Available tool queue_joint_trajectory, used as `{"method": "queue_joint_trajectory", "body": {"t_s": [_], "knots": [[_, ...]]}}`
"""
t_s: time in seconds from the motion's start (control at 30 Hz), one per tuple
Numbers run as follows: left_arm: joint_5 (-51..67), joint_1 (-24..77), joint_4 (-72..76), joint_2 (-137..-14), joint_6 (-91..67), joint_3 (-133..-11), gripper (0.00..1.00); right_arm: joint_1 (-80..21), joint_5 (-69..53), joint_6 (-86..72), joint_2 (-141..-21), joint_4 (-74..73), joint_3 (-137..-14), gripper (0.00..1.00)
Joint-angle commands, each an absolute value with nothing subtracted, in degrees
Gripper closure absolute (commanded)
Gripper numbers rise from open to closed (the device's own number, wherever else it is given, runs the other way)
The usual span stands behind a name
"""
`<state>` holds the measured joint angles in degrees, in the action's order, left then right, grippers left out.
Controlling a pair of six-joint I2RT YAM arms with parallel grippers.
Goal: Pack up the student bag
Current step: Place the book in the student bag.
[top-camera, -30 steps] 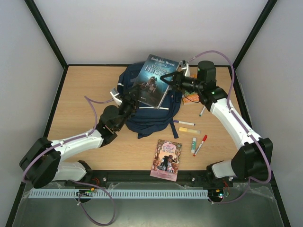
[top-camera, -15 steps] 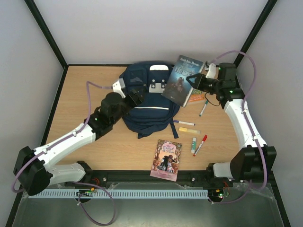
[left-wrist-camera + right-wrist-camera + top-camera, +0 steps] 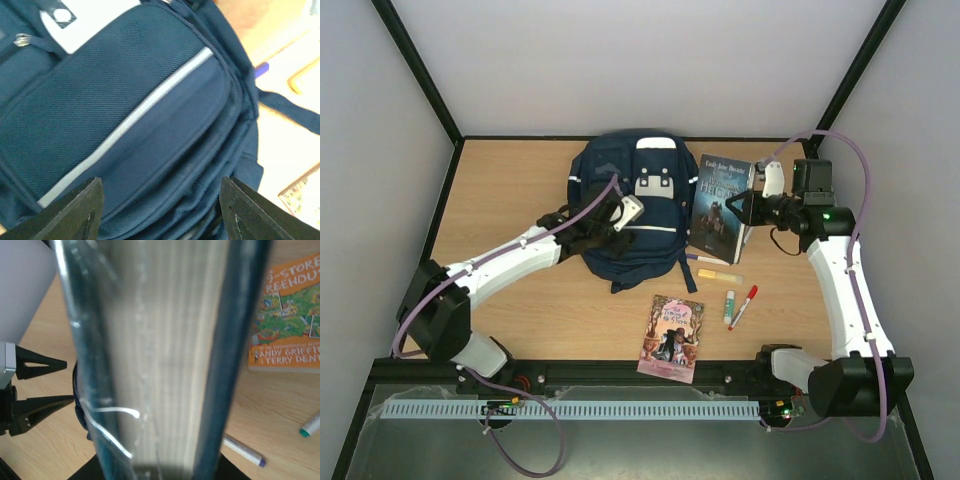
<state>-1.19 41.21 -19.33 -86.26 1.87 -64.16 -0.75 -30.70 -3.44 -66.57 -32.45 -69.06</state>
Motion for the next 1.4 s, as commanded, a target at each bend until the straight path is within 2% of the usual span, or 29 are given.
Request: {"method": "queue_joint_trajectory", "body": {"t_s": [0.0, 0.33, 0.5, 0.6, 0.97, 1.2, 1.37], "knots": [[6.70, 42.45, -22.75, -88.33, 13.70, -67.05, 0.35, -0.68, -29.66, 1.71, -63.06, -34.78, -67.56, 0.99], [9.63, 45.58, -23.33, -98.38, 16.71, -70.73, 0.40, -0.62, -26.49, 2.02, -62.01, -32.35, -61.76, 0.99], [3.94, 46.74, -21.33, -102.18, 16.20, -72.19, 0.42, -0.59, -26.60, 1.73, -62.05, -31.89, -61.08, 0.99], [-2.39, 46.96, -21.37, -104.57, 15.58, -73.88, 0.48, -0.57, -26.91, 1.63, -62.05, -31.70, -60.55, 0.99], [-3.34, 47.86, -21.12, -109.73, 17.33, -75.93, 0.49, -0.61, -27.92, 1.98, -61.45, -31.38, -59.20, 0.99], [-8.39, 49.60, -18.84, -110.90, 18.95, -76.79, 0.65, -0.61, -28.11, 2.10, -61.08, -31.36, -58.55, 0.99], [-10.78, 50.71, -18.34, -109.14, 19.99, -76.92, 0.83, -0.61, -27.87, 2.03, -61.09, -31.32, -58.57, 0.99]]}}
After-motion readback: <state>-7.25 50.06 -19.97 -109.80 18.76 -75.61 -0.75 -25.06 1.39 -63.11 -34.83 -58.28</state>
